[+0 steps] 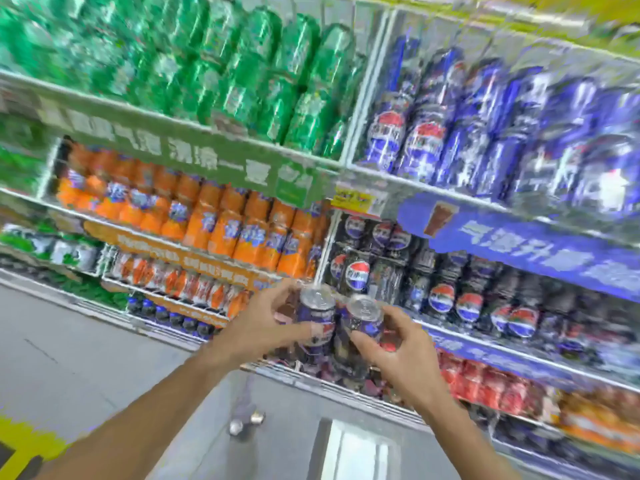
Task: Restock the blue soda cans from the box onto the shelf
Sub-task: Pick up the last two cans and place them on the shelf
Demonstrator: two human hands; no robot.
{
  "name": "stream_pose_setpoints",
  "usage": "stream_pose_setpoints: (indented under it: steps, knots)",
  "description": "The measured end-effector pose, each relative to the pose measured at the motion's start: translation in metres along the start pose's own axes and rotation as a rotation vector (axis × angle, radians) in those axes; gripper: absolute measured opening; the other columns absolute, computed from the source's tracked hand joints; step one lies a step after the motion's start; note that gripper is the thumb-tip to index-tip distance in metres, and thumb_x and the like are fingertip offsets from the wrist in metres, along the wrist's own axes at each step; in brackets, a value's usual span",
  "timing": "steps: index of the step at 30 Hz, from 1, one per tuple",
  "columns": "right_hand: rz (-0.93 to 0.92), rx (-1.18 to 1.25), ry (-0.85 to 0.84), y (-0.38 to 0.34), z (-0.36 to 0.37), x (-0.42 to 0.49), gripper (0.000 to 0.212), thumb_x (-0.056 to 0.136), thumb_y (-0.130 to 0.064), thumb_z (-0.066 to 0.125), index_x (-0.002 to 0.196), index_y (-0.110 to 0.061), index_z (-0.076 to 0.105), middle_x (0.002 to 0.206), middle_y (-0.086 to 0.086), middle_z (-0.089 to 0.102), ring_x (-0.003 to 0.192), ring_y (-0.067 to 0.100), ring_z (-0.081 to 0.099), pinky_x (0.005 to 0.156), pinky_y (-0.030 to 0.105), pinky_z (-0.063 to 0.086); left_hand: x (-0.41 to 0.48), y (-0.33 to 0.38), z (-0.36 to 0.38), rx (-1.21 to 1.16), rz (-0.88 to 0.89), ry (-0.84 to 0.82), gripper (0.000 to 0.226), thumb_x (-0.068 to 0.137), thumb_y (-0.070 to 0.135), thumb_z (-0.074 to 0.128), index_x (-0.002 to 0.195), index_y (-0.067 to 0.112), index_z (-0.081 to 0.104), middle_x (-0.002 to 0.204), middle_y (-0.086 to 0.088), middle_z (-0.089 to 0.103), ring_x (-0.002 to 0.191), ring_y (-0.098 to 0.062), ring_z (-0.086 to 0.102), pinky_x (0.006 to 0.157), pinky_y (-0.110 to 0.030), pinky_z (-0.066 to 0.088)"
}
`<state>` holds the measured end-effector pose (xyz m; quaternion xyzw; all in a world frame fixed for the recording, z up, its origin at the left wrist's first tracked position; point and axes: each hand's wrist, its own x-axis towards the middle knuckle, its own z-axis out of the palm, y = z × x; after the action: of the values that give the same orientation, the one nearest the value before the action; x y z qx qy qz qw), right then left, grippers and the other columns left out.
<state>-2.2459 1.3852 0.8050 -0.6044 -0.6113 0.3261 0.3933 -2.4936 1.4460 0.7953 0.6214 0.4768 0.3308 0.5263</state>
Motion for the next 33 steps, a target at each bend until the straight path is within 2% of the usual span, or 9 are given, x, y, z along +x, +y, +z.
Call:
stream_pose_setpoints:
  steps: [2, 4, 9, 13, 18, 21, 23, 27, 33]
  knots:
    - [-0.044, 0.003, 0.061, -0.027, -0.033, 0.011, 0.046, 0.074, -0.054, 0.081, 0.113, -0.031, 0.072, 0.098, -0.020, 0.078, 0.087, 0.004, 0.073, 0.082, 0.024, 0.056, 0.019, 0.041, 0.006, -0.001, 0.066, 0.003, 0.050, 0.070, 0.016, 0.093, 0.114, 0.016, 0.069, 0.111, -0.007, 0.078, 0.100, -0.016, 0.074, 0.090, -0.035, 0.056]
    - [-0.082, 0.006, 0.126, -0.045, -0.061, 0.019, 0.043, 0.077, -0.051, 0.082, 0.113, -0.030, 0.074, 0.094, -0.018, 0.079, 0.081, 0.009, 0.072, 0.077, 0.024, 0.055, 0.033, 0.079, 0.013, 0.008, 0.143, -0.001, 0.045, 0.071, 0.018, 0.093, 0.110, 0.019, 0.071, 0.108, -0.004, 0.079, 0.101, -0.018, 0.075, 0.088, -0.031, 0.058]
    - [-0.087, -0.071, 0.224, -0.084, -0.118, 0.048, 0.022, 0.085, -0.054, 0.078, 0.088, -0.035, 0.069, 0.063, -0.009, 0.067, 0.057, 0.003, 0.052, 0.058, 0.018, 0.041, 0.066, 0.155, 0.023, -0.002, 0.287, 0.016, 0.028, 0.080, 0.015, 0.085, 0.103, 0.026, 0.075, 0.094, 0.014, 0.080, 0.082, 0.002, 0.072, 0.072, -0.012, 0.053]
    - [-0.062, -0.165, 0.298, -0.120, -0.147, 0.087, 0.040, 0.083, -0.066, 0.074, 0.083, -0.027, 0.065, 0.069, -0.005, 0.072, 0.056, -0.001, 0.056, 0.057, 0.015, 0.042, 0.104, 0.205, 0.019, 0.050, 0.322, 0.042, 0.020, 0.080, 0.037, 0.084, 0.096, 0.027, 0.079, 0.091, 0.007, 0.081, 0.078, -0.004, 0.070, 0.078, -0.030, 0.057]
    - [-0.052, -0.213, 0.423, -0.152, -0.181, 0.127, 0.050, 0.083, -0.062, 0.076, 0.084, -0.012, 0.072, 0.059, -0.007, 0.069, 0.052, -0.004, 0.058, 0.053, 0.011, 0.042, 0.149, 0.260, 0.022, 0.127, 0.303, 0.065, 0.046, 0.078, 0.052, 0.082, 0.097, 0.010, 0.077, 0.092, -0.017, 0.077, 0.073, -0.023, 0.072, 0.068, -0.039, 0.062]
    - [-0.034, -0.325, 0.483, -0.160, -0.194, 0.146, 0.051, 0.083, -0.061, 0.077, 0.073, -0.012, 0.069, 0.049, -0.008, 0.060, 0.045, 0.003, 0.052, 0.049, 0.019, 0.039, 0.172, 0.280, 0.029, 0.201, 0.261, 0.071, 0.059, 0.075, 0.061, 0.079, 0.090, 0.004, 0.072, 0.070, -0.013, 0.070, 0.064, -0.030, 0.070, 0.063, -0.052, 0.062]
    - [-0.022, -0.415, 0.513, -0.161, -0.197, 0.157, 0.048, 0.084, -0.059, 0.076, 0.078, -0.013, 0.067, 0.056, -0.010, 0.061, 0.051, 0.006, 0.056, 0.056, 0.027, 0.040, 0.183, 0.287, 0.036, 0.203, 0.231, 0.072, 0.054, 0.077, 0.059, 0.079, 0.091, 0.007, 0.071, 0.072, -0.006, 0.069, 0.072, -0.028, 0.073, 0.066, -0.051, 0.064]
    - [-0.012, -0.452, 0.562, -0.159, -0.197, 0.168, 0.067, 0.086, -0.059, 0.075, 0.129, -0.010, 0.059, 0.083, -0.001, 0.069, 0.079, 0.020, 0.069, 0.073, 0.040, 0.057, 0.194, 0.288, 0.046, 0.206, 0.168, 0.117, 0.067, 0.075, 0.061, 0.080, 0.115, 0.013, 0.056, 0.103, -0.001, 0.060, 0.095, -0.021, 0.066, 0.074, -0.052, 0.065]
    - [-0.067, -0.594, 0.639, -0.151, -0.189, 0.170, 0.057, 0.083, -0.061, 0.072, 0.111, -0.012, 0.065, 0.072, -0.002, 0.071, 0.072, 0.023, 0.070, 0.068, 0.043, 0.059, 0.196, 0.282, 0.045, 0.179, 0.140, 0.113, 0.064, 0.079, 0.056, 0.079, 0.119, 0.009, 0.060, 0.104, -0.005, 0.060, 0.098, -0.024, 0.067, 0.070, -0.050, 0.065]
